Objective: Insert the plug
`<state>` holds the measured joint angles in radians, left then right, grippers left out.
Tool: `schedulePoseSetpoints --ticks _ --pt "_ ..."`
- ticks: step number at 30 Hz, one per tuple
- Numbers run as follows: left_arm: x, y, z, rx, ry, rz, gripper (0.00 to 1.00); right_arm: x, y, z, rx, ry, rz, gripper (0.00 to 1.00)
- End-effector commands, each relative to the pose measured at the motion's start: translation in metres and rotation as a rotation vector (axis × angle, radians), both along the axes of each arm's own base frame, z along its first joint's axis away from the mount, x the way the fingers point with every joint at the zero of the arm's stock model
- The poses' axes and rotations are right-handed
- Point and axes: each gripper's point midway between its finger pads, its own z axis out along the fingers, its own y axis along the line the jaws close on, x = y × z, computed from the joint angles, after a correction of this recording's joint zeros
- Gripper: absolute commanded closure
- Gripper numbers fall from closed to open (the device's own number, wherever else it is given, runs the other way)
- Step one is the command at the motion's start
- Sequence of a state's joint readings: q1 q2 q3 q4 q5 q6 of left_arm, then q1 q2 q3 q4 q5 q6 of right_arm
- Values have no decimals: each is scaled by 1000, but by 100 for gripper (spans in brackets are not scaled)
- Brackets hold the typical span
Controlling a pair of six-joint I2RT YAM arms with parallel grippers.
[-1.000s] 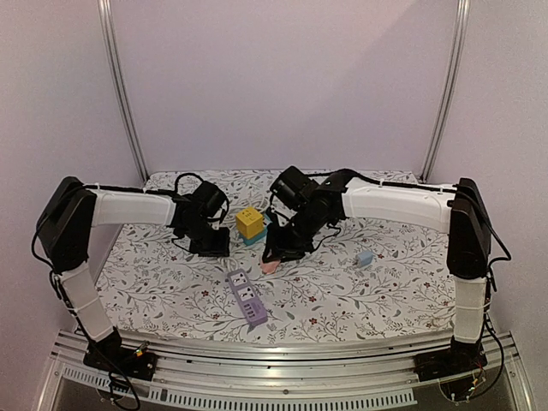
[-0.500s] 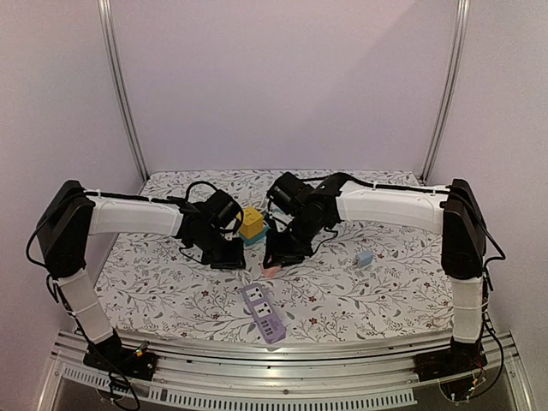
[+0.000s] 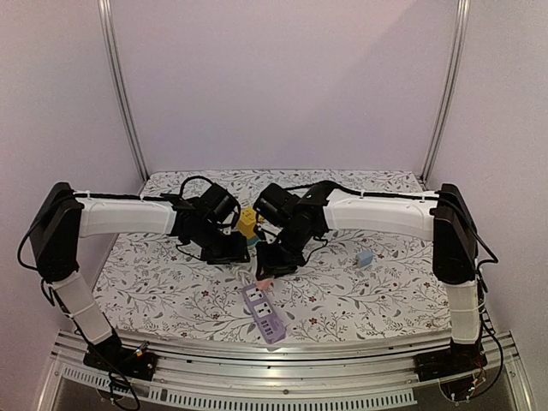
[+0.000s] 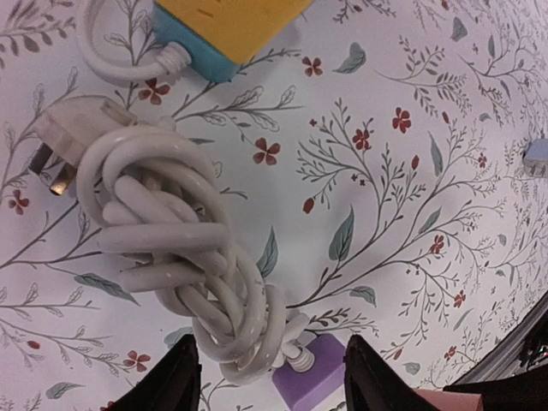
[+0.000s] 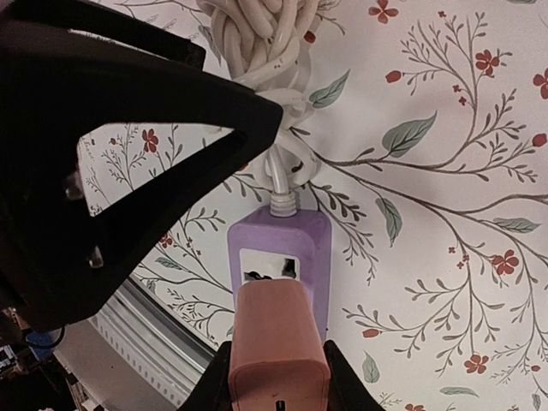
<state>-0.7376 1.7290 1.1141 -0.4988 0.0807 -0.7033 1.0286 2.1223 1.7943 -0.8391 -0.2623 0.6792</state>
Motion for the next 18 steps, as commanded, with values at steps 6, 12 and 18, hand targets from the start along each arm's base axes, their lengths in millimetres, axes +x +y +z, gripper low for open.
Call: schedulePoseSetpoints --ticks 6,12,18 --pt "1 0 22 -52 -49 13 30 -3 1 -19 -60 -19 20 100" --pt "0 6 24 -48 -62 22 30 -7 2 -24 -72 -16 25 100" --pt "-1 8 26 -47 -72 26 31 -4 1 -27 -87 -35 15 100"
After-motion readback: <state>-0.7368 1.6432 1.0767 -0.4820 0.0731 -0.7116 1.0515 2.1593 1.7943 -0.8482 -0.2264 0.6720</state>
